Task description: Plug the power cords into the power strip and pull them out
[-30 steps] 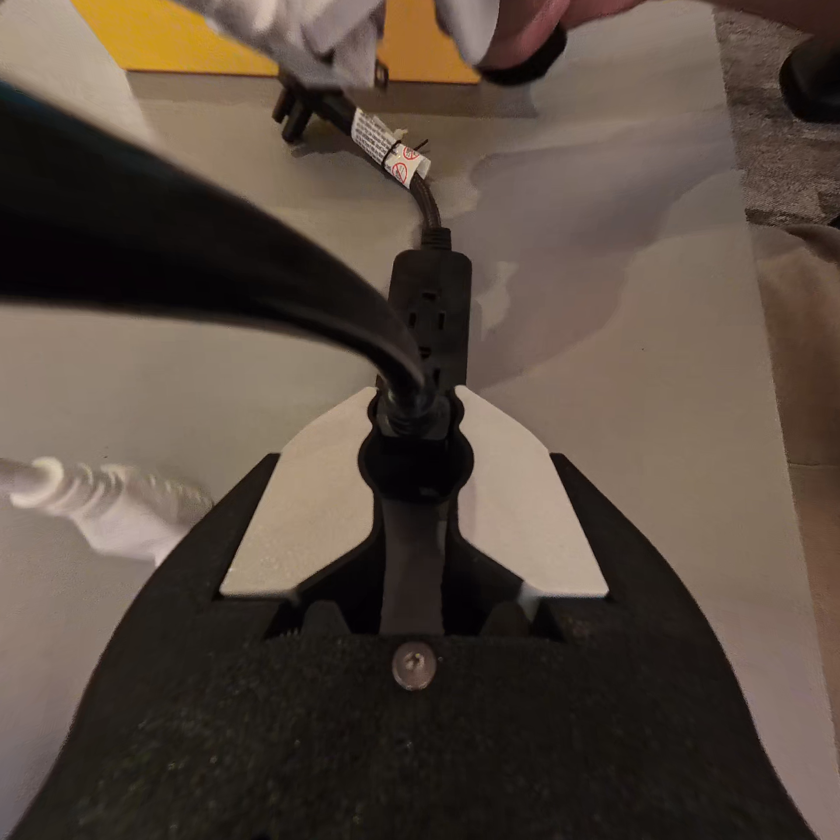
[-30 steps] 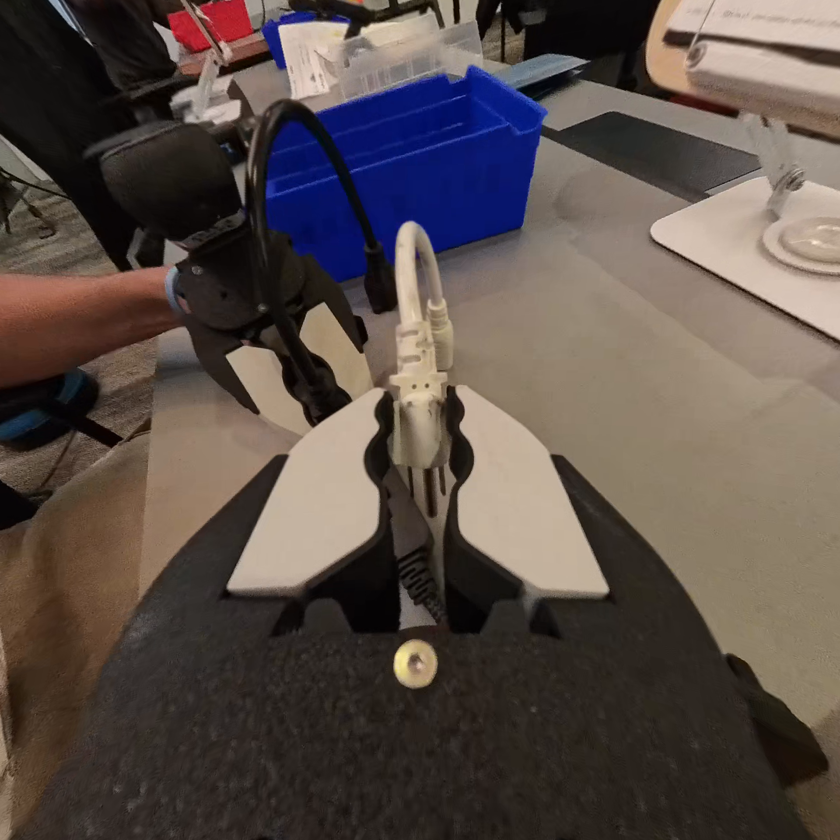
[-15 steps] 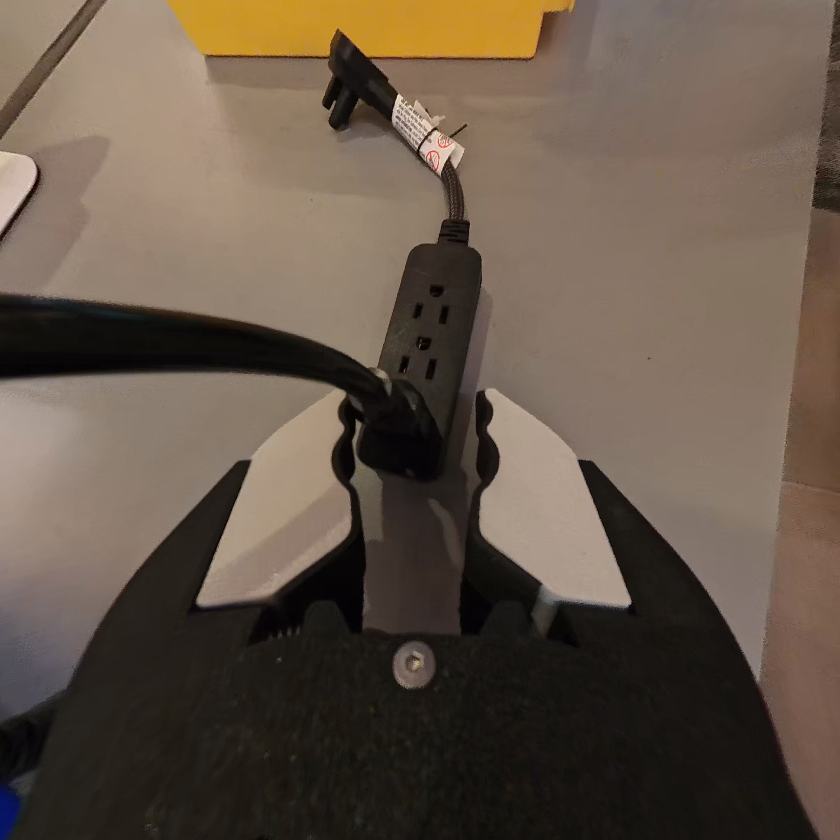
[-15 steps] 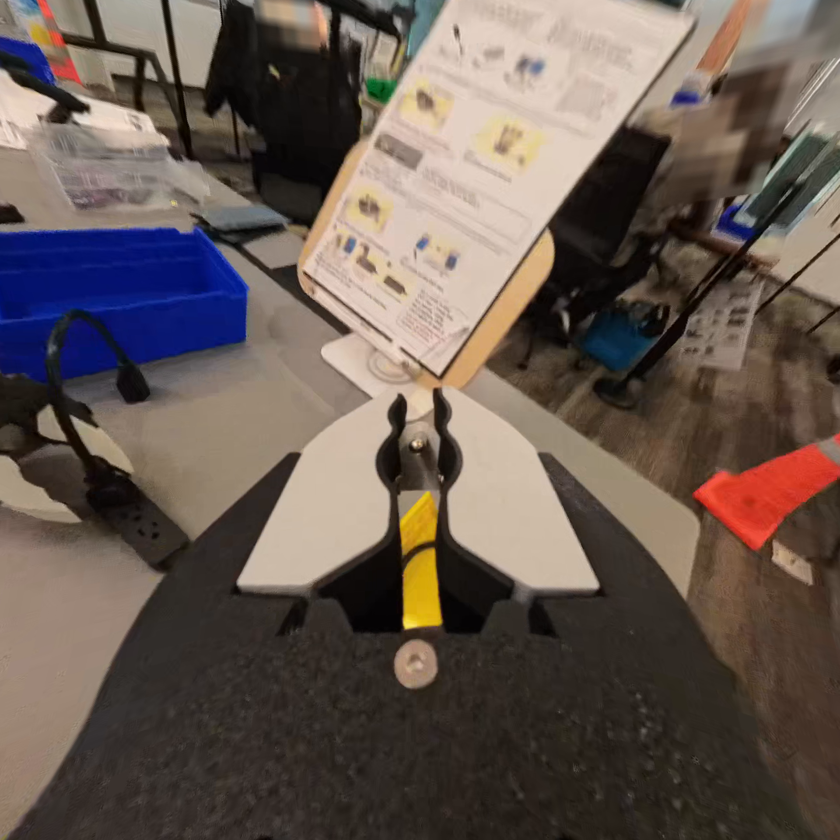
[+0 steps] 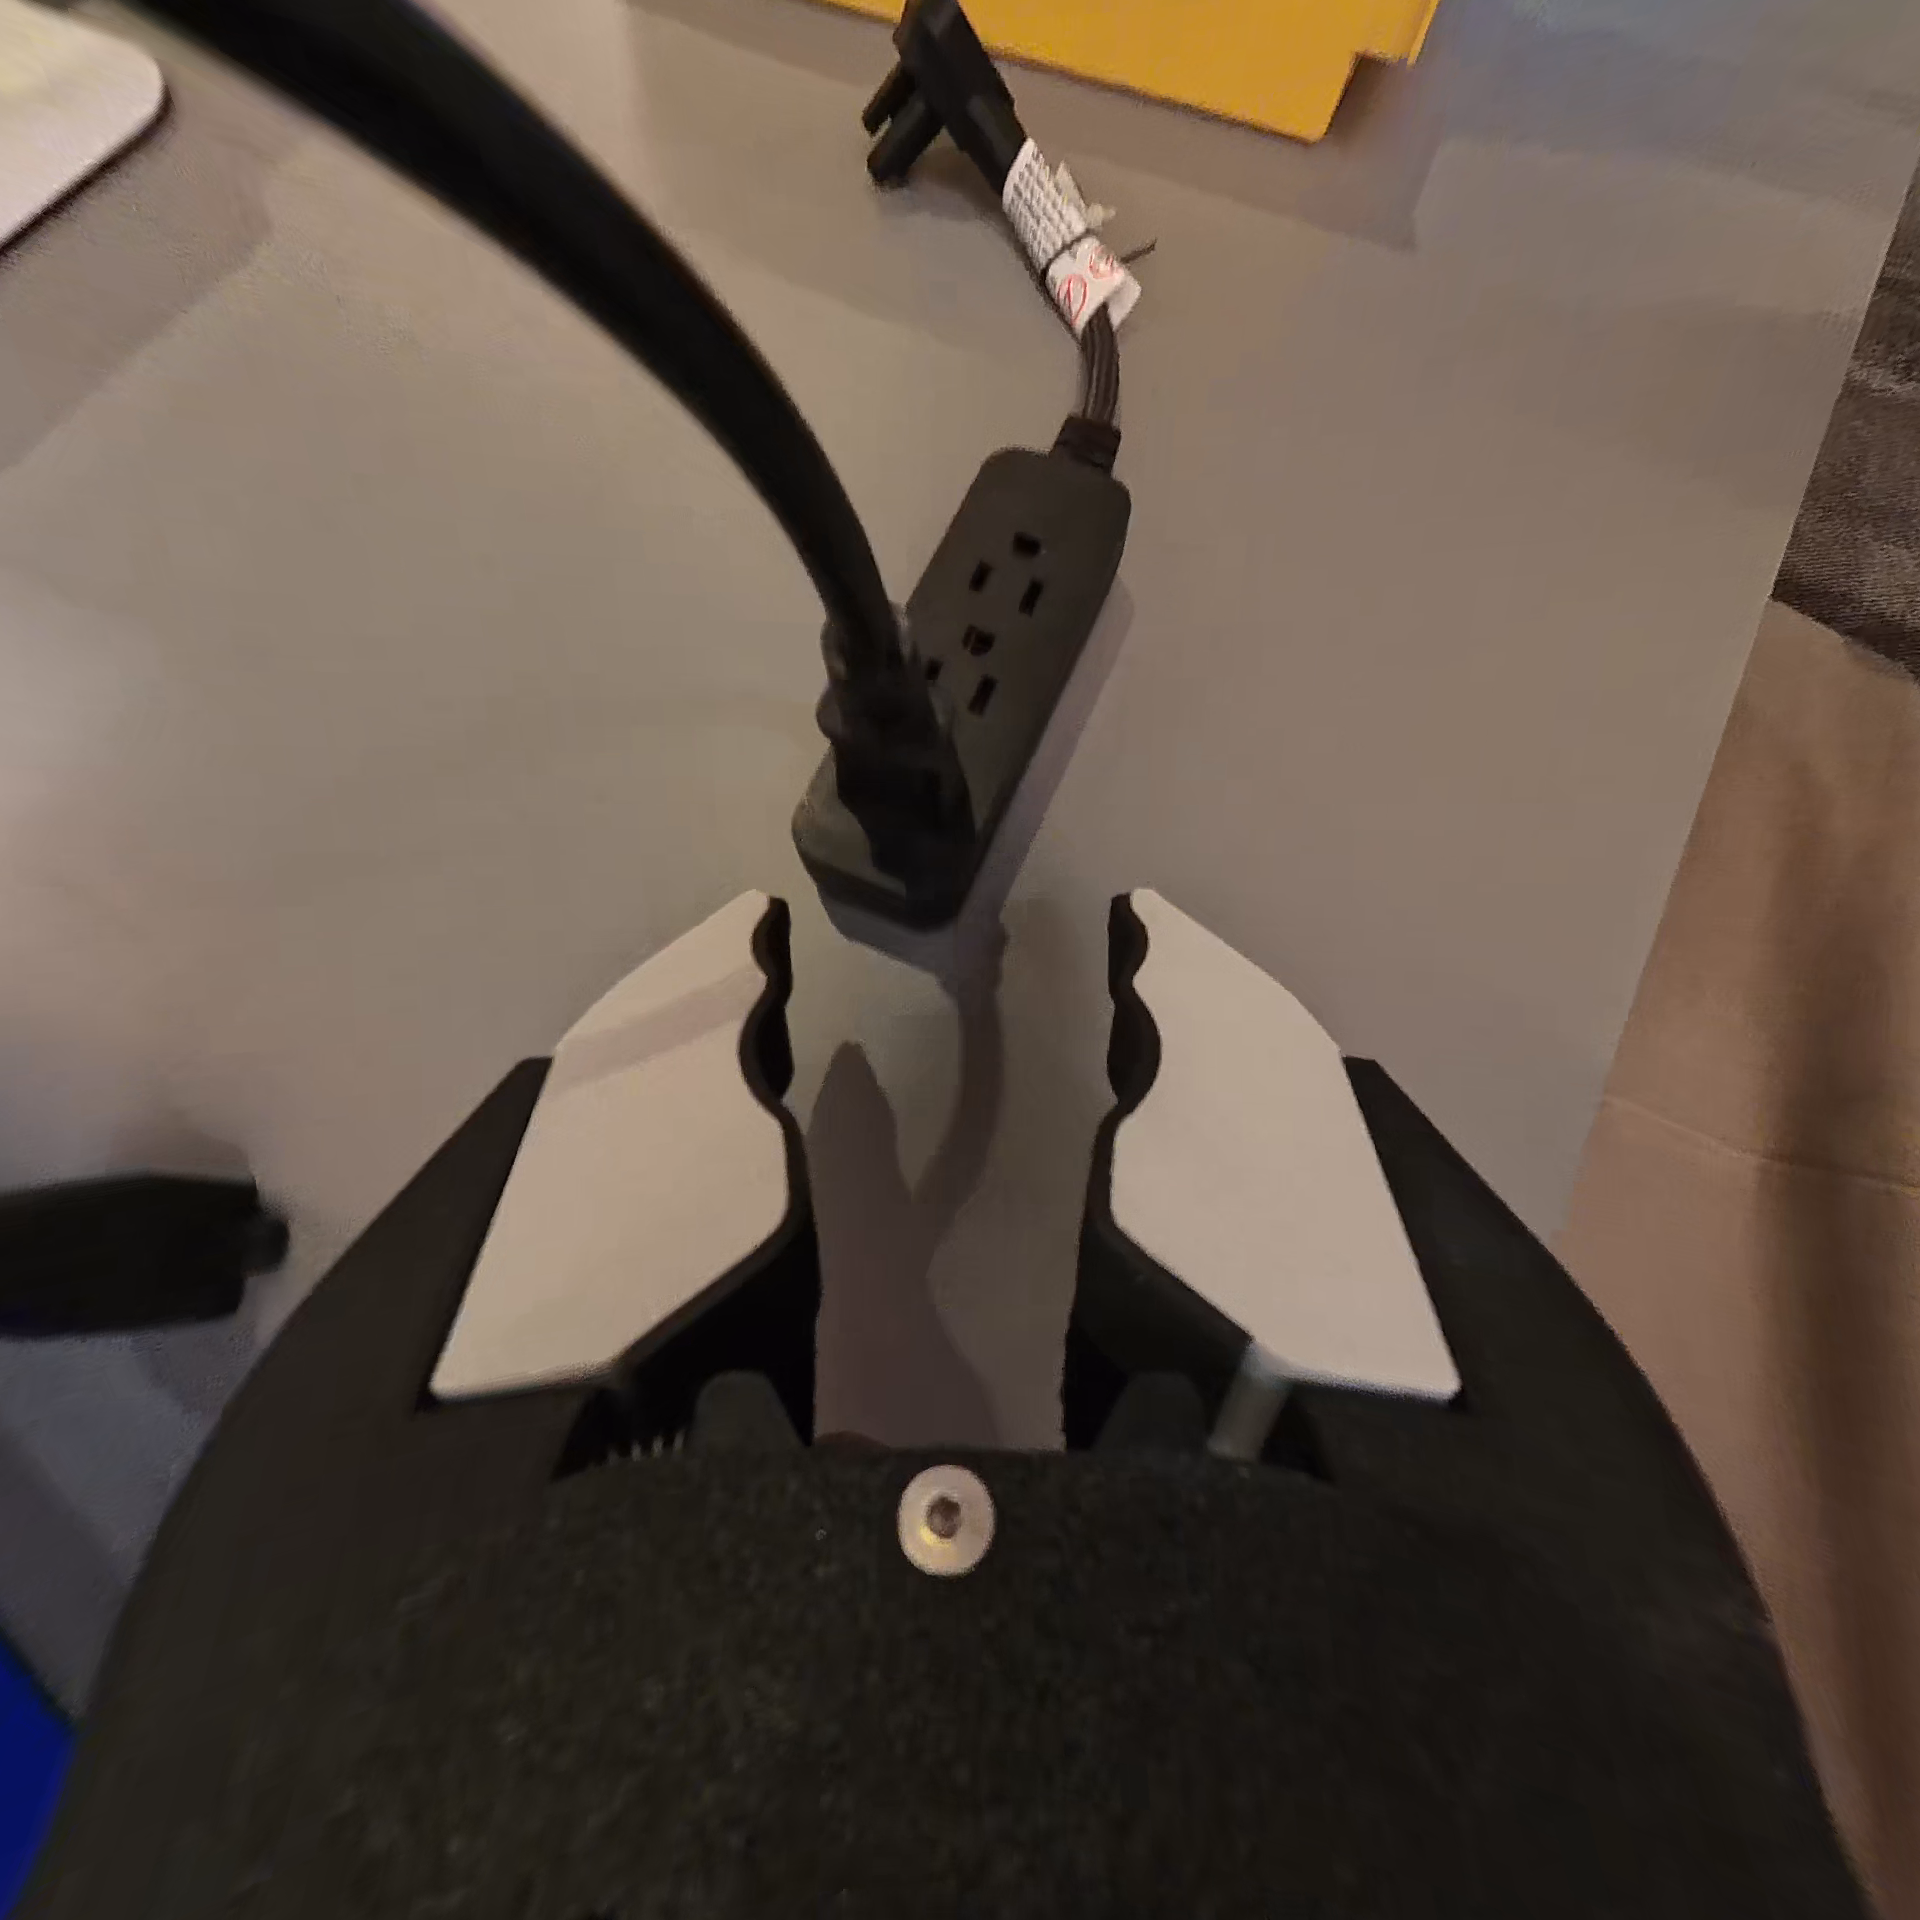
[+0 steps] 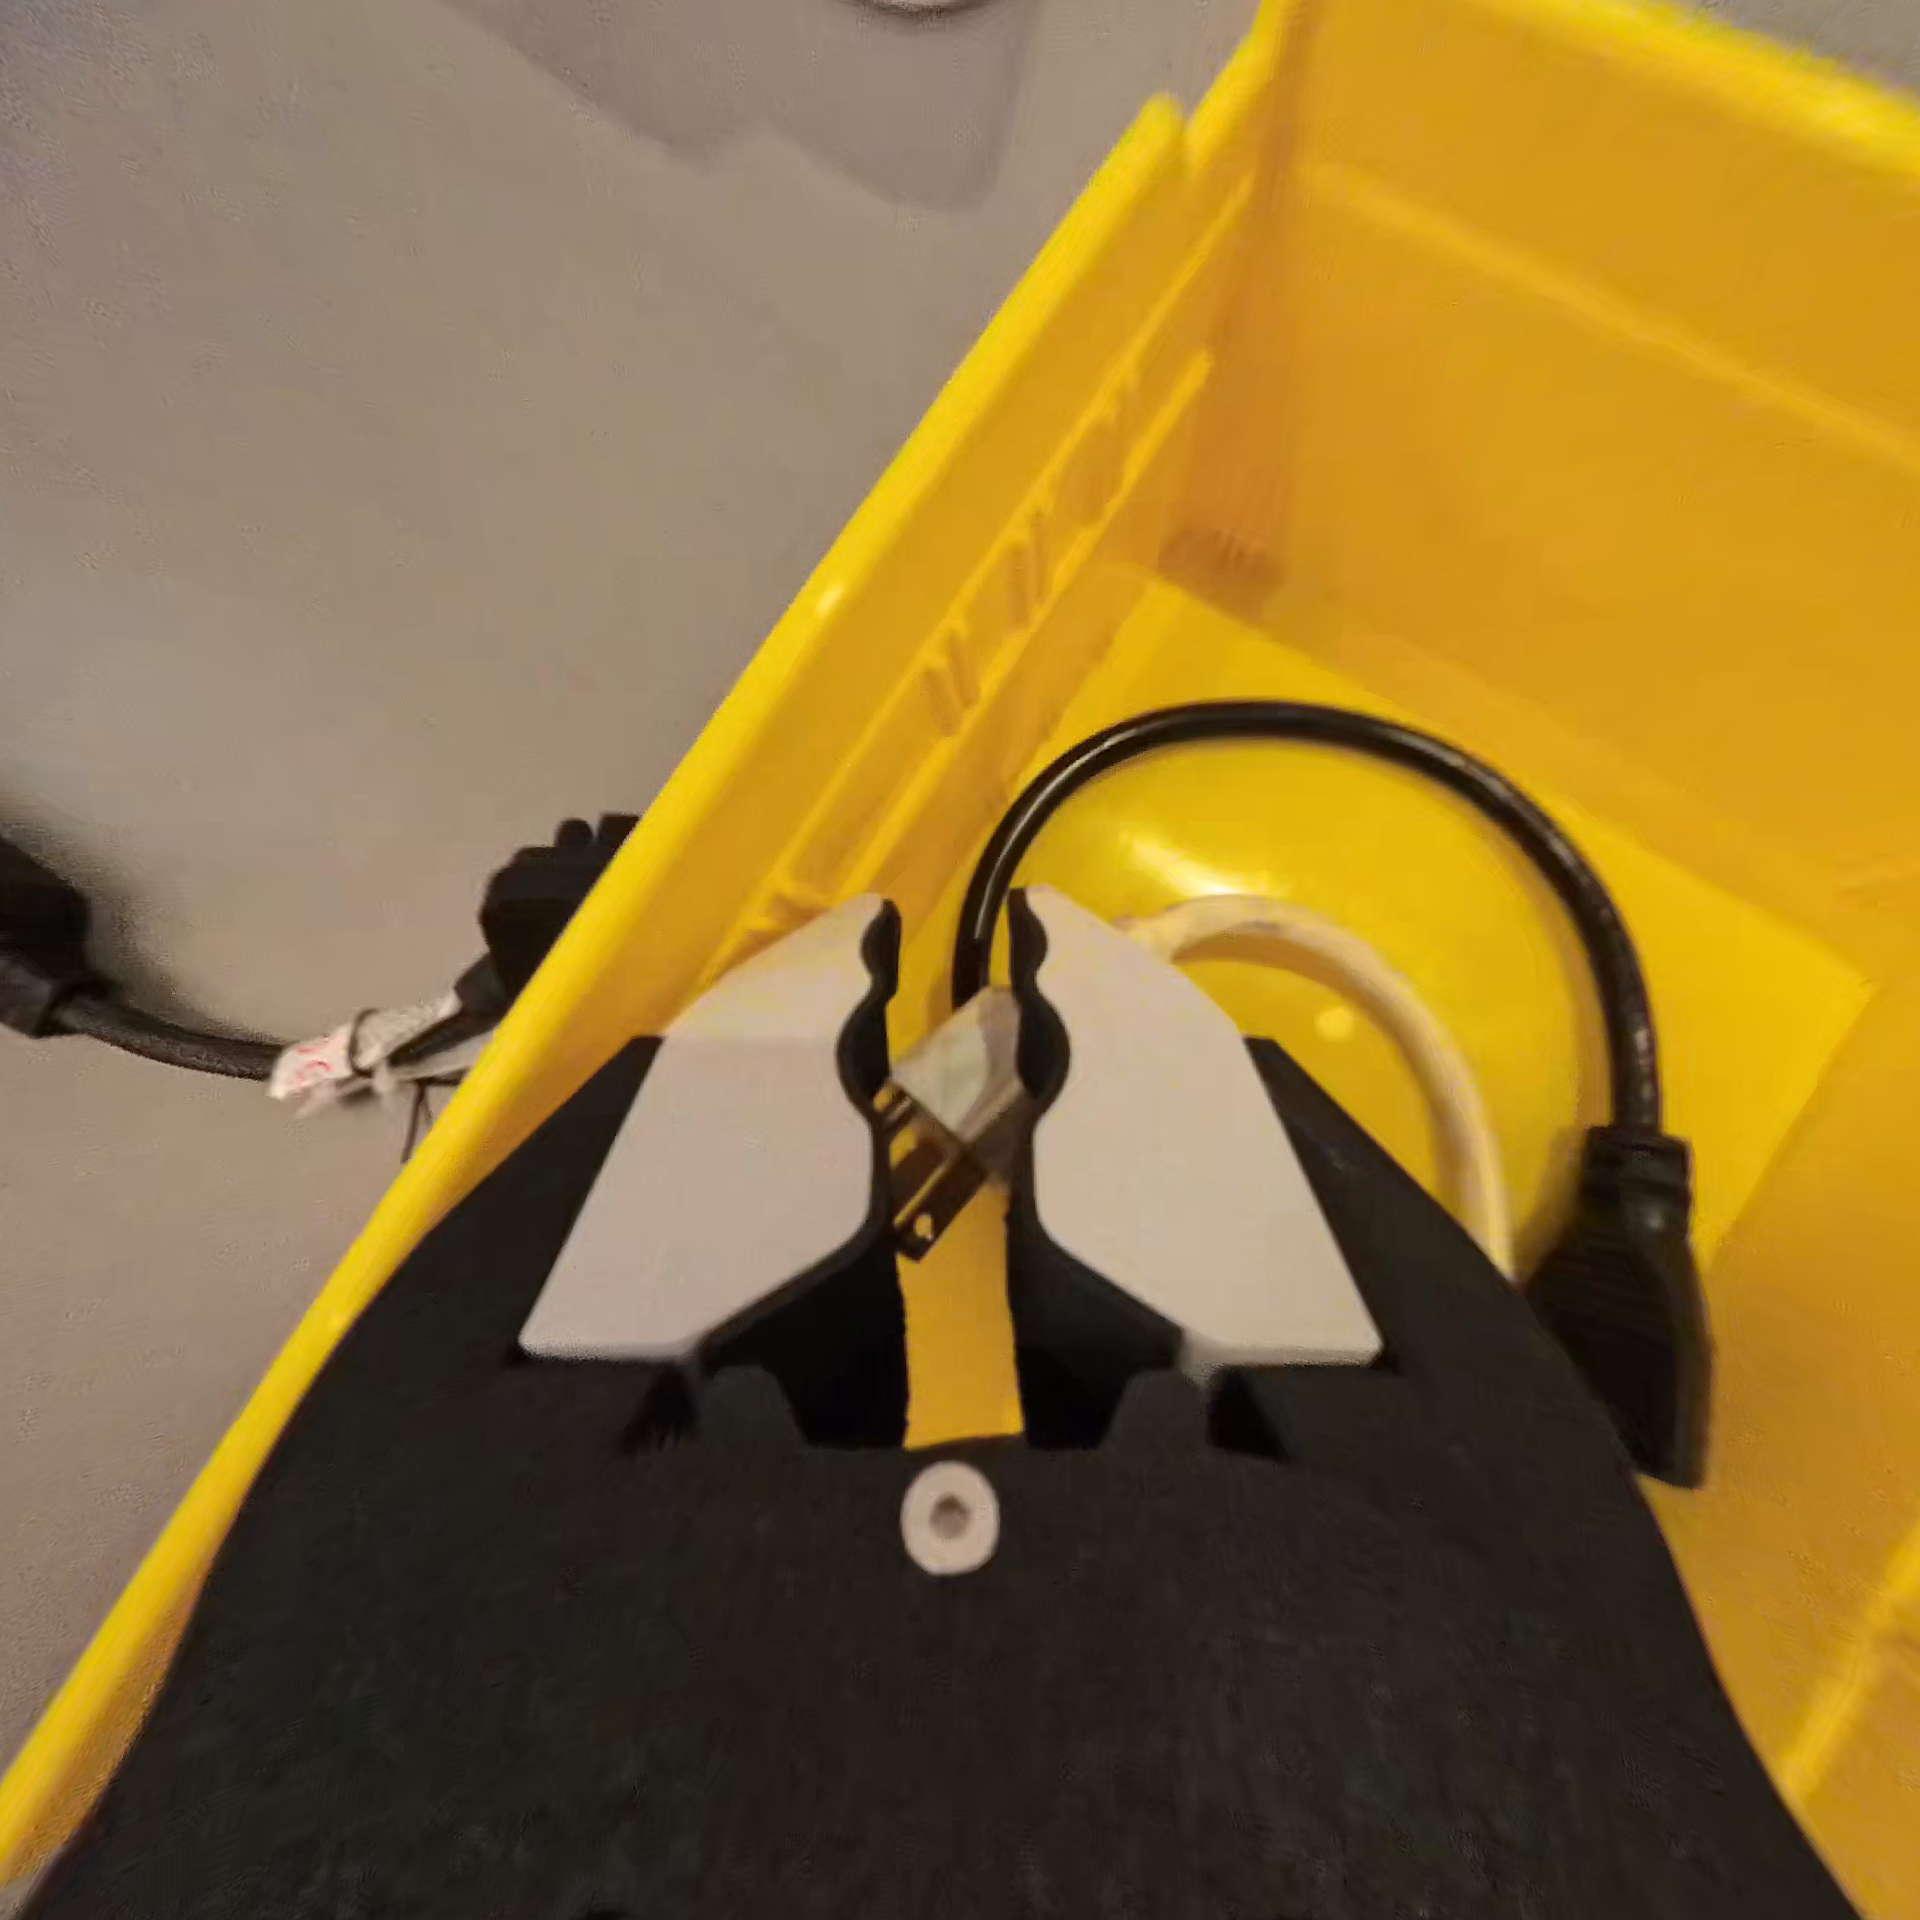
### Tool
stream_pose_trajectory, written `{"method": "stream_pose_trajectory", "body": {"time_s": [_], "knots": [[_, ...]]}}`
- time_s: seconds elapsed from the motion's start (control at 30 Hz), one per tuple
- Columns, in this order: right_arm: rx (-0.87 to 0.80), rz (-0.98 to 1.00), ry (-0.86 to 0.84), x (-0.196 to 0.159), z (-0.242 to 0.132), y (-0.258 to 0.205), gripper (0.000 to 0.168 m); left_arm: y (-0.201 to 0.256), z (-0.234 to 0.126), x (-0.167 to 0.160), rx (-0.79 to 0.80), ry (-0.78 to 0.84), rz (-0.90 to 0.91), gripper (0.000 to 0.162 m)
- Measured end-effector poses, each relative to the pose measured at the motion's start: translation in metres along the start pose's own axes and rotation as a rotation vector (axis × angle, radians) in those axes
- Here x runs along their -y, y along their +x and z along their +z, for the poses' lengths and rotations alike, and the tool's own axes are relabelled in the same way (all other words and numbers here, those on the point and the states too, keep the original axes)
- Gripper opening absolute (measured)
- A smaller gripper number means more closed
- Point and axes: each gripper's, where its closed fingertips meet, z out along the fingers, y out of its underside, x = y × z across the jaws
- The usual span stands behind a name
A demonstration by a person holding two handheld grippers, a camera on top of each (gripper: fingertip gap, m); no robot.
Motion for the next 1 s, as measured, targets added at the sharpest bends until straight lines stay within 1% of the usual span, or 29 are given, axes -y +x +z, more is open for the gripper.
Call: {"method": "stream_pose_trajectory", "body": {"time_s": [0.03, 0.1, 0.13, 0.2, 0.3, 0.37, 0.4, 0.43, 0.47, 0.5, 0.57, 0.6, 0.63, 0.67, 0.7, 0.73, 0.8, 0.83, 0.87, 0.93, 1.0], "knots": [[-0.036, -0.009, -0.07, -0.012, 0.008, 0.0, 0.016, 0.001, -0.002, -0.006, 0.009, -0.009, -0.011, 0.059], [-0.076, -0.017, -0.095, -0.022, 0.01, -0.002, 0.013, 0.006, -0.008, -0.017, 0.022, -0.008, -0.041, 0.059], [-0.063, -0.002, -0.1, -0.025, 0.005, -0.005, 0.016, 0.008, -0.011, -0.019, 0.031, 0.009, -0.058, 0.058], [-0.088, 0.008, -0.092, -0.027, -0.018, -0.006, 0.04, 0.012, -0.018, -0.022, 0.032, 0.046, -0.113, 0.058], [-0.244, -0.028, -0.03, -0.026, -0.069, -0.008, 0.045, 0.013, -0.03, -0.018, 0.057, 0.118, -0.191, 0.058], [-0.334, -0.052, 0.062, -0.023, -0.101, -0.022, 0.046, 0.01, -0.038, -0.014, 0.086, 0.165, -0.217, 0.056], [-0.353, -0.053, 0.137, -0.019, -0.112, -0.036, 0.045, 0.009, -0.042, -0.011, 0.102, 0.19, -0.224, 0.055], [-0.318, -0.046, 0.226, -0.015, -0.118, -0.059, 0.044, 0.009, -0.045, -0.009, 0.112, 0.213, -0.227, 0.055], [-0.234, -0.036, 0.32, -0.012, -0.117, -0.09, 0.043, 0.009, -0.047, -0.007, 0.117, 0.23, -0.224, 0.055], [-0.112, -0.018, 0.418, -0.012, -0.112, -0.127, 0.043, 0.011, -0.048, -0.007, 0.112, 0.238, -0.215, 0.055], [0.195, 0.007, 0.583, -0.019, -0.095, -0.205, 0.04, 0.016, -0.045, -0.009, 0.089, 0.233, -0.19, 0.055], [0.317, 0.012, 0.617, -0.028, -0.084, -0.236, 0.04, 0.018, -0.043, -0.01, 0.074, 0.232, -0.181, 0.055], [0.397, 0.001, 0.605, -0.04, -0.072, -0.259, 0.041, 0.021, -0.04, -0.011, 0.052, 0.231, -0.171, 0.055], [0.412, -0.03, 0.547, -0.05, -0.061, -0.273, 0.043, 0.025, -0.037, -0.012, 0.029, 0.225, -0.157, 0.055], [0.413, -0.105, 0.475, -0.056, -0.058, -0.283, 0.049, 0.028, -0.035, -0.012, 0.015, 0.218, -0.139, 0.055], [0.407, -0.198, 0.454, -0.059, -0.06, -0.29, 0.047, 0.031, -0.034, -0.011, 0.01, 0.219, -0.12, 0.054], [0.33, -0.31, 0.53, -0.057, -0.062, -0.285, 0.037, 0.038, -0.033, -0.008, -0.002, 0.23, -0.098, 0.052], [0.301, -0.33, 0.563, -0.057, -0.061, -0.28, 0.032, 0.041, -0.032, -0.008, -0.013, 0.225, -0.092, 0.052], [0.287, -0.337, 0.554, -0.061, -0.057, -0.276, 0.031, 0.043, -0.031, -0.009, -0.01, 0.214, -0.081, 0.051], [0.259, -0.324, 0.486, -0.066, -0.051, -0.268, 0.031, 0.044, -0.032, -0.008, 0.005, 0.212, -0.056, 0.05], [0.27, -0.286, 0.519, -0.061, -0.055, -0.269, 0.031, 0.046, -0.033, -0.007, 0.003, 0.225, -0.047, 0.045]]}}
